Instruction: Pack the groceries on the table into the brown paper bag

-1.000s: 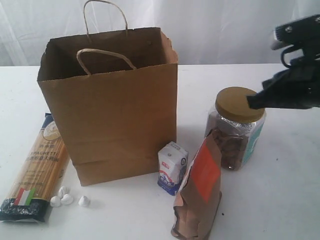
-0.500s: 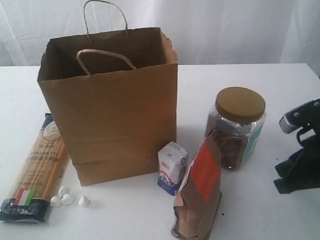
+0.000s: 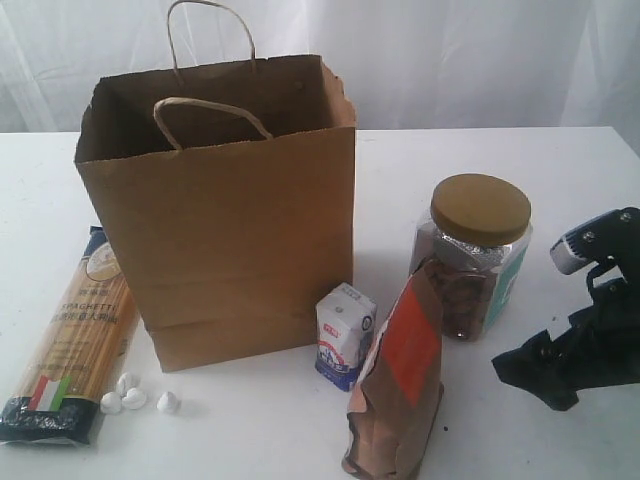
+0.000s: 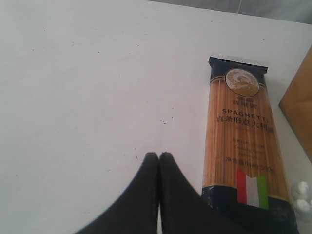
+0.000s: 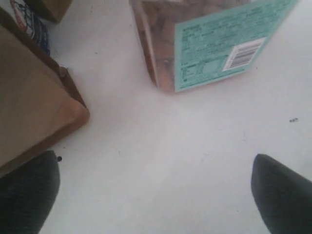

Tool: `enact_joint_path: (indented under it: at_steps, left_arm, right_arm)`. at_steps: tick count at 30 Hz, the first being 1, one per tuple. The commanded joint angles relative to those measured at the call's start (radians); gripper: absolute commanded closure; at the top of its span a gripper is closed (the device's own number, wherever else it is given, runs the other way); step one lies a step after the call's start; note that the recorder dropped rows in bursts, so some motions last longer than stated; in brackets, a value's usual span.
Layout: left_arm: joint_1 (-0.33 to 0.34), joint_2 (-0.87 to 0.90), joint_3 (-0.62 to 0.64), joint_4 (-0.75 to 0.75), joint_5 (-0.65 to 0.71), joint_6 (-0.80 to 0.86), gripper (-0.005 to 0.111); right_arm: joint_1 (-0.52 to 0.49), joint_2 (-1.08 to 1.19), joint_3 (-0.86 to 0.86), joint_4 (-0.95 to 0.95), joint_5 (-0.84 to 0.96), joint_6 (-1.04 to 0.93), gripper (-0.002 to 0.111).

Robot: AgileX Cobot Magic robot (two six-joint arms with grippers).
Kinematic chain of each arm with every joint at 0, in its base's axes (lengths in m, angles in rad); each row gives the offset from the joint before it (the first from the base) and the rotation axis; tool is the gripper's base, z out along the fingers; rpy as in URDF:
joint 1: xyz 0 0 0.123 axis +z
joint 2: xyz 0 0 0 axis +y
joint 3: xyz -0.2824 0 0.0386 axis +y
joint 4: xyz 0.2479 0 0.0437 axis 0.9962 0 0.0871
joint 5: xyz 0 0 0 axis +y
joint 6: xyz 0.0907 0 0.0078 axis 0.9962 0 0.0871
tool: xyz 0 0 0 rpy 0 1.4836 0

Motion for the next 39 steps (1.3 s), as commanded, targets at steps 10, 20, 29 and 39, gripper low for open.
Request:
enact_joint_path:
  at_steps: [10,20,29,39]
  left_arm:
    - [0.002,-0.005,0.003,-0.003,0.007,0.000,0.107]
    - [0.002,-0.005,0.003,-0.003,0.005,0.000,0.107]
    - [0.002,-0.005,0.003,-0.003,0.005,0.000,0.107]
    - [0.002,-0.005,0.003,-0.003,0.012,0.000,0.107]
  right_arm:
    - [-0.004,0.009,0.004,0.155,-0.045,-0.173,0.004]
    - [-0.004,0.242,-0.050,0.588,0.003,-0.756,0.004]
    - [-0.004,0.286,-0.086,0.590,-0.073,-0.756,0.004]
    - [-0.004,0.286,-0.164,0.602,0.014,-0.756,0.004]
